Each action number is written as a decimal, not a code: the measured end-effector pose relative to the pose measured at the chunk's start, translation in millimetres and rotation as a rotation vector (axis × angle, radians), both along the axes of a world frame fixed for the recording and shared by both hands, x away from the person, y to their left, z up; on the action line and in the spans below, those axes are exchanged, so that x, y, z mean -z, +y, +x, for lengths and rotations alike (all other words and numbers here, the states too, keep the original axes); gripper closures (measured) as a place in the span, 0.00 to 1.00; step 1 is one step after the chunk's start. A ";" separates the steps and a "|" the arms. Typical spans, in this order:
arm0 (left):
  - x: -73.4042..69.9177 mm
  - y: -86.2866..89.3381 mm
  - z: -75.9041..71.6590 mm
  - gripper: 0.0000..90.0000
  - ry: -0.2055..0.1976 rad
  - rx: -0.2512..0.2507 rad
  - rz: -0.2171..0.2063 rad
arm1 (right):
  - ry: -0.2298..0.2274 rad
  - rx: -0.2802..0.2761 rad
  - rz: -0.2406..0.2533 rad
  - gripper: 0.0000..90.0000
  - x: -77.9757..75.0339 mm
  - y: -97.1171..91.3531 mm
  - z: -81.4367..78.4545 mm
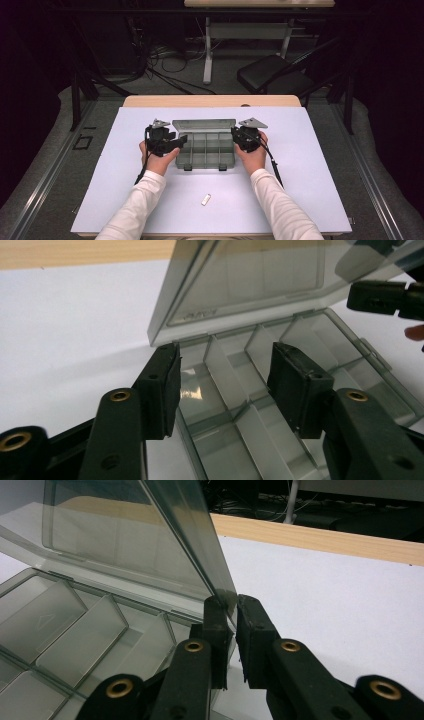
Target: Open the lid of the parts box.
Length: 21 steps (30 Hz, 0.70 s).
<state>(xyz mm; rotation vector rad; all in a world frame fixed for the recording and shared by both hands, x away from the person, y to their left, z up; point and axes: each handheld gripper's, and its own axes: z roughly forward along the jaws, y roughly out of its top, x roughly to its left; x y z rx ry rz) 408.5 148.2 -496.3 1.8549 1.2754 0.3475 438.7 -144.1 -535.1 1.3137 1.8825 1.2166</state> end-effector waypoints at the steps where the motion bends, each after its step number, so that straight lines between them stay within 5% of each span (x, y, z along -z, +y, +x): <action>1: 0.9 0.2 0.4 0.47 0.021 0.010 0.001 | 0.001 -0.001 0.000 0.93 -0.1 -0.1 -0.1; 7: 4.8 1.2 0.1 0.40 0.038 0.022 0.008 | 0.001 0.000 0.000 0.93 -0.2 0.0 -0.7; 11: 11.9 3.5 1.7 0.39 0.086 0.024 0.039 | 0.004 -0.001 0.003 0.93 -0.4 -0.3 -0.9; 21: 24.5 5.7 -1.1 0.39 0.109 0.032 0.112 | 0.005 -0.005 0.005 0.93 -0.5 -0.8 -1.5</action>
